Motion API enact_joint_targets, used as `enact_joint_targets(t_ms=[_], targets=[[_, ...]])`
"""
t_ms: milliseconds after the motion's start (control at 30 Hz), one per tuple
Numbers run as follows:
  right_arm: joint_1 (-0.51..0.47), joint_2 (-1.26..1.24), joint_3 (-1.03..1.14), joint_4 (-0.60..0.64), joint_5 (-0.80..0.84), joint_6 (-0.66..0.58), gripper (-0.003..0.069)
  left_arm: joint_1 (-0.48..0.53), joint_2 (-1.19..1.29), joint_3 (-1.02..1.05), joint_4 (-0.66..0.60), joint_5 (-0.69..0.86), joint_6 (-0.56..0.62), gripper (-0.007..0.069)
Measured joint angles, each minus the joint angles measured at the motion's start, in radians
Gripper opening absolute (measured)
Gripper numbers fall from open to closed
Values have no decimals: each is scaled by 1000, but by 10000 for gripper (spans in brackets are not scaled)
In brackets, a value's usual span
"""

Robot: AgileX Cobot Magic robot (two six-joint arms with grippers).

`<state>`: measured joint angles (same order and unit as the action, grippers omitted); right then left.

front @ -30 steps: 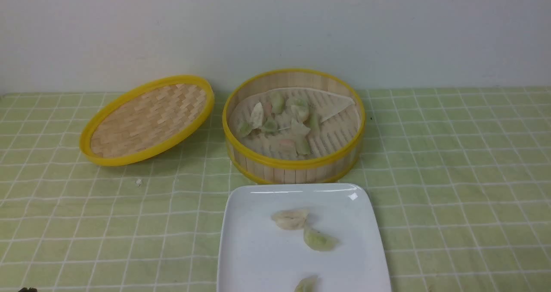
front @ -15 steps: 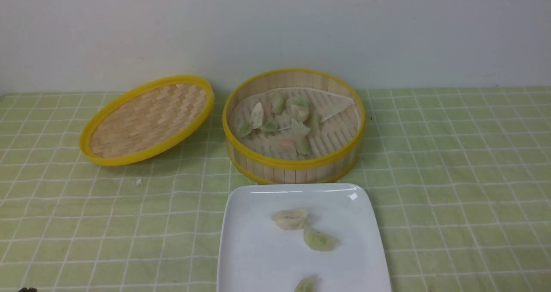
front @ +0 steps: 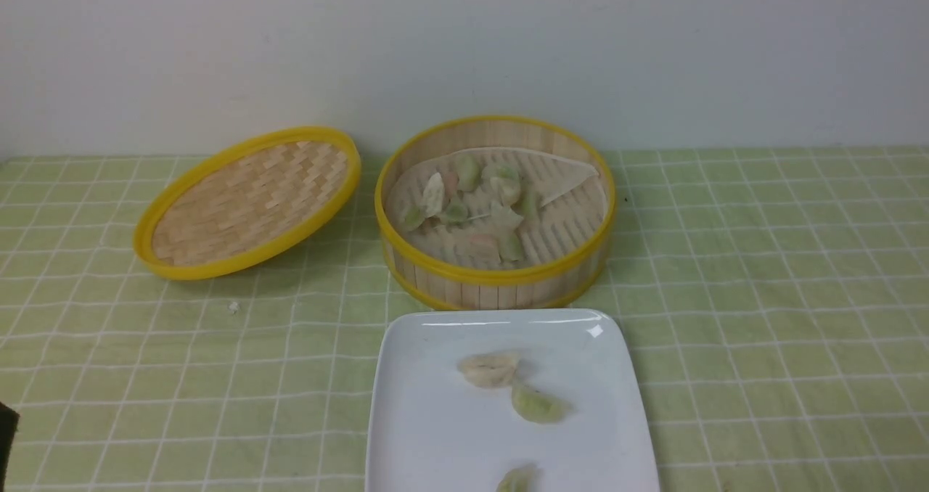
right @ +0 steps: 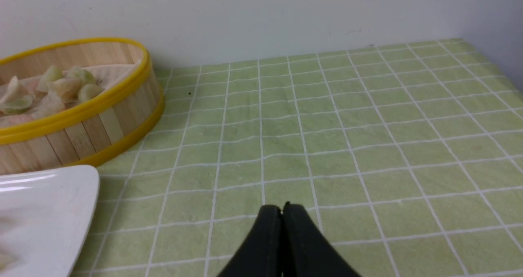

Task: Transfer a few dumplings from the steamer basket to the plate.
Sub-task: Use the left arm to grab a dumpling from the steamer

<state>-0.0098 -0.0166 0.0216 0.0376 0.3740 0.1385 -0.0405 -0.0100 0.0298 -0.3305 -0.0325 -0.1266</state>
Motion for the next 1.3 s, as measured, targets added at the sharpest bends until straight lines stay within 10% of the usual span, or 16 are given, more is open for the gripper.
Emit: enact_joint_targets(t_ms=[300,567,800,1100,1300], targets=[[0,0,8,567,-340,202,-15,-1,0,-69,-148,-271,-173,-6],[4,0,-2,676,-406,179,-15,-2,290,-594,82,247,-186,-6],[43,179,-366,539,84,-12,-15,-3,854,-1097,9,953,127,-6],[43,748,-895,385,767,-267,-15,-104,1390,-1358,-1,1175,317,-6],[43,897,-985,363,829,-289,-15,-261,1670,-1613,160,1217,298,-6]])
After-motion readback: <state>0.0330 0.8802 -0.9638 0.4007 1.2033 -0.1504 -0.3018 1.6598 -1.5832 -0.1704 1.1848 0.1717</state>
